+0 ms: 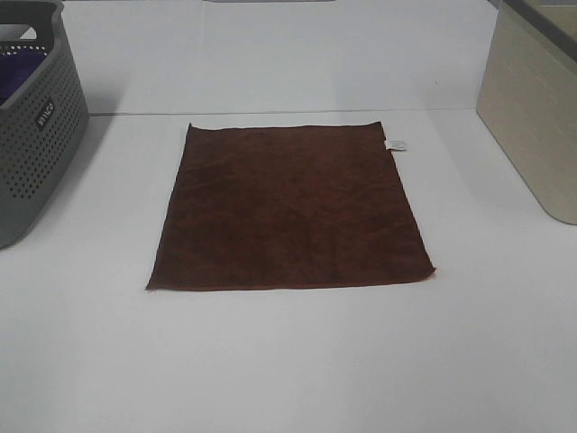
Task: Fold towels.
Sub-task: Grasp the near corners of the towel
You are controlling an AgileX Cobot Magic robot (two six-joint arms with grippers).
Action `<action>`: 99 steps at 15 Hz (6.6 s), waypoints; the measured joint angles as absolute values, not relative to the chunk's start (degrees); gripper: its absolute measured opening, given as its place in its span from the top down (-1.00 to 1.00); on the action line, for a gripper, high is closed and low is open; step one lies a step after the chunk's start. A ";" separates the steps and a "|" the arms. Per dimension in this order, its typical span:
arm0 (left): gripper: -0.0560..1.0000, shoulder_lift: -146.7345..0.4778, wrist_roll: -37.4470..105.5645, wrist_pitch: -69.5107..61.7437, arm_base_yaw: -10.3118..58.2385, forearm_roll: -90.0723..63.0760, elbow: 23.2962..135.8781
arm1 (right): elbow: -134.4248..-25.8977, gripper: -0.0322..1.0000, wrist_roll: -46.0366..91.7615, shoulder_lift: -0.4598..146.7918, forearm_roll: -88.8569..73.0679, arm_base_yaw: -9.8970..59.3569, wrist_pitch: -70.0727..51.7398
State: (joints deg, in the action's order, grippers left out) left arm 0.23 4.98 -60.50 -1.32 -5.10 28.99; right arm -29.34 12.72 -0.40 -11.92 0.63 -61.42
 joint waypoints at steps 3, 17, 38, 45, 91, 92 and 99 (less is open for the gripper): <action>-0.45 0.23 4.98 -60.50 -1.32 -5.10 28.99 | -29.34 -0.70 12.72 -0.40 -11.92 0.63 -61.42; -0.45 0.23 4.98 -60.50 -1.32 -5.10 28.99 | -29.34 -0.70 12.72 -0.40 -11.92 0.63 -61.42; -0.45 0.23 4.98 -60.50 -1.32 -5.10 28.99 | -29.34 -0.70 12.72 -0.40 -11.92 0.63 -61.42; -0.45 0.23 4.98 -60.50 -1.32 -5.10 28.99 | -29.34 -0.70 12.78 -0.40 -11.92 0.63 -61.42; -0.45 -90.07 23.03 -28.76 -1.32 -51.62 37.30 | -43.49 -0.35 15.64 85.60 -32.37 0.63 -32.03; -0.45 -93.39 25.32 -30.14 -1.32 -53.29 39.76 | -46.35 -0.35 16.67 89.44 -32.49 0.63 -34.21; -0.45 -108.12 28.42 -37.99 -1.66 -56.72 52.77 | -61.76 -0.35 28.59 110.75 -40.57 -0.06 -46.29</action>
